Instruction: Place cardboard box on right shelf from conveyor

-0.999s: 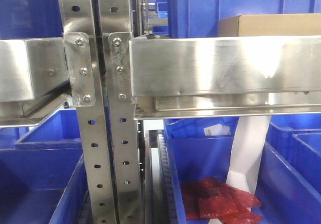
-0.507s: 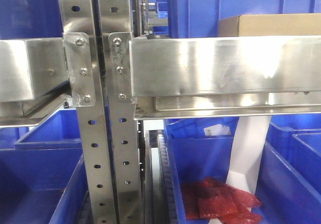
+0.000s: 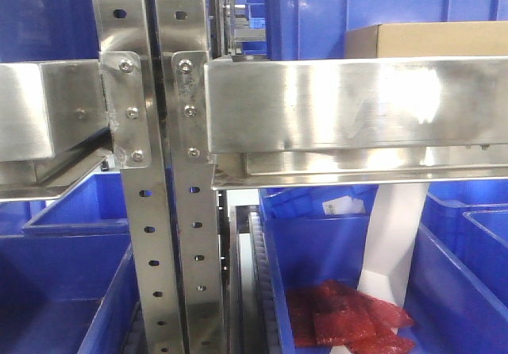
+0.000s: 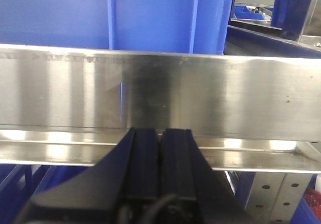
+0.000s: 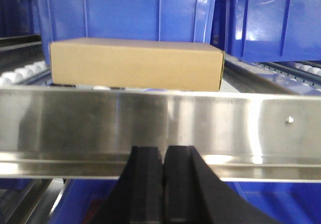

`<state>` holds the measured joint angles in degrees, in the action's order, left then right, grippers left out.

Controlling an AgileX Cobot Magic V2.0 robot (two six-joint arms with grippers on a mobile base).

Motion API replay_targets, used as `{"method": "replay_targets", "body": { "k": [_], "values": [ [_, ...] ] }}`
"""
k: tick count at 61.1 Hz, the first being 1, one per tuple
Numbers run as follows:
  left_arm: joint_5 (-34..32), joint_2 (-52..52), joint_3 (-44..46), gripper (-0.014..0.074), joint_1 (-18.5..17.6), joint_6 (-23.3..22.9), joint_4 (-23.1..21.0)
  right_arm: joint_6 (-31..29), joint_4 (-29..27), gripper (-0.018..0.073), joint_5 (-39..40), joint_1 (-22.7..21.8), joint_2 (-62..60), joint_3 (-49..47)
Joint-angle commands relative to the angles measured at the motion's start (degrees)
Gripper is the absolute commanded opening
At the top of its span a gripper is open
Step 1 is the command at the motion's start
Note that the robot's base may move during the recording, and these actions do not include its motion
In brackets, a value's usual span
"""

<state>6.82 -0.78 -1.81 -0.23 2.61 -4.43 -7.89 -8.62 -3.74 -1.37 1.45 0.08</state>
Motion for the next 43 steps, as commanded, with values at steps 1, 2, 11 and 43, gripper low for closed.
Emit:
{"method": "replay_targets", "body": {
  "k": [1, 2, 11, 43],
  "values": [
    [-4.9, -0.7, -0.6, -0.0116, 0.2, 0.0, -0.3, -1.3, -0.6, 0.0059, 9.0, -0.2, -1.6, 1.6],
    [-4.9, -0.7, -0.6, -0.0116, 0.2, 0.0, -0.3, -1.3, -0.6, 0.0059, 8.1, -0.2, -2.1, 1.5],
    [-4.9, -0.7, -0.6, -0.0116, 0.2, 0.0, -0.3, -0.9, 0.7, 0.0059, 6.7, -0.2, -3.1, 1.4],
    [-4.9, -0.7, -0.6, -0.0116, 0.2, 0.0, -0.3, 4.7, 0.2, 0.0059, 6.9, -0.2, -3.1, 1.4]
  ]
}}
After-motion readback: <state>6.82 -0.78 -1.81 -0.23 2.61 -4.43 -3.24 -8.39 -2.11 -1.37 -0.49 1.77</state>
